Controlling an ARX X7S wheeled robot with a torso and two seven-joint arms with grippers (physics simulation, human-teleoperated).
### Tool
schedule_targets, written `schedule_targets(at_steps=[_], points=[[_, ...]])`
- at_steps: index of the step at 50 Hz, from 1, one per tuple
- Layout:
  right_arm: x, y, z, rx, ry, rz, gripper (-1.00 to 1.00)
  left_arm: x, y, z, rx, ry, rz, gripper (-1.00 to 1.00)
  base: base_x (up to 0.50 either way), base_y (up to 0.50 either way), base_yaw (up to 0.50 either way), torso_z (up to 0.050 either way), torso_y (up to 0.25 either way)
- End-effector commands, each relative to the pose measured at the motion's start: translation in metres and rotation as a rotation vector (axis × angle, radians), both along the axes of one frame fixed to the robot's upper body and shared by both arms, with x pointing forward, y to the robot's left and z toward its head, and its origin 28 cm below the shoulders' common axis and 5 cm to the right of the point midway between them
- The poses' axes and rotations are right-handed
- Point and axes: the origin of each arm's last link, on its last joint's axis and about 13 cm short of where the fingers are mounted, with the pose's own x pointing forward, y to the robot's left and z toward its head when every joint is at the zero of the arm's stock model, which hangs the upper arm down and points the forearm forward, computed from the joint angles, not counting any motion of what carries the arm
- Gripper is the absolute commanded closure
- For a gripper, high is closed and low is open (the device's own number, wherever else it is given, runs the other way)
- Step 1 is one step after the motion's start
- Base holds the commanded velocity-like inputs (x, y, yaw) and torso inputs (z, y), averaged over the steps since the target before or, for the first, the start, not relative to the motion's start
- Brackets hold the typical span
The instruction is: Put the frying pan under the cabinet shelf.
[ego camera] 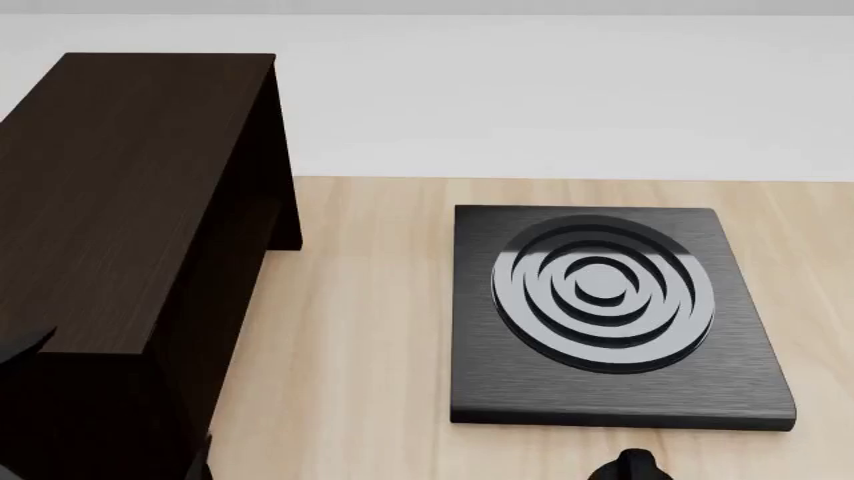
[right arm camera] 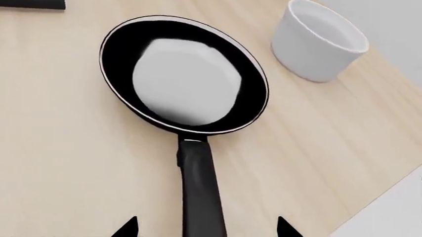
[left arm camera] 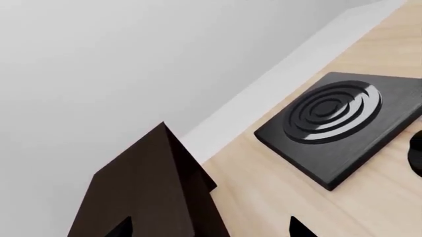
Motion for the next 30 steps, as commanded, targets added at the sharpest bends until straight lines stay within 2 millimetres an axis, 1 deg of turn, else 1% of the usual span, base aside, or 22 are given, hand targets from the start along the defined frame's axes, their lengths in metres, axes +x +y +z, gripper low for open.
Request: schedule_targets(at_steps=[1,6,11,30], points=[[-0.010,-0.011,-0.004,0.020,-0.003,-0.056,-1.00,-0.001,0.000,-0.001,0.002,0.000,-0.004,-1.00,0.00,0.00,0.00,0.000,0.000],[-0.012,-0.014,-0.005,0.023,-0.005,-0.071,-1.00,-0.002,0.000,-0.001,0.002,0.003,-0.005,-1.00,0.00,0.00,0.00,0.000,0.000],[-0.011,-0.016,-0.012,0.039,0.003,-0.075,-1.00,-0.004,0.000,-0.002,0.001,0.004,-0.009,-1.00,0.00,0.00,0.00,0.000,0.000],[0.005,-0.014,-0.027,0.078,0.029,-0.037,-1.00,-0.011,-0.002,-0.005,0.003,-0.001,-0.029,-1.00,0.00,0.00,0.00,0.000,0.000]])
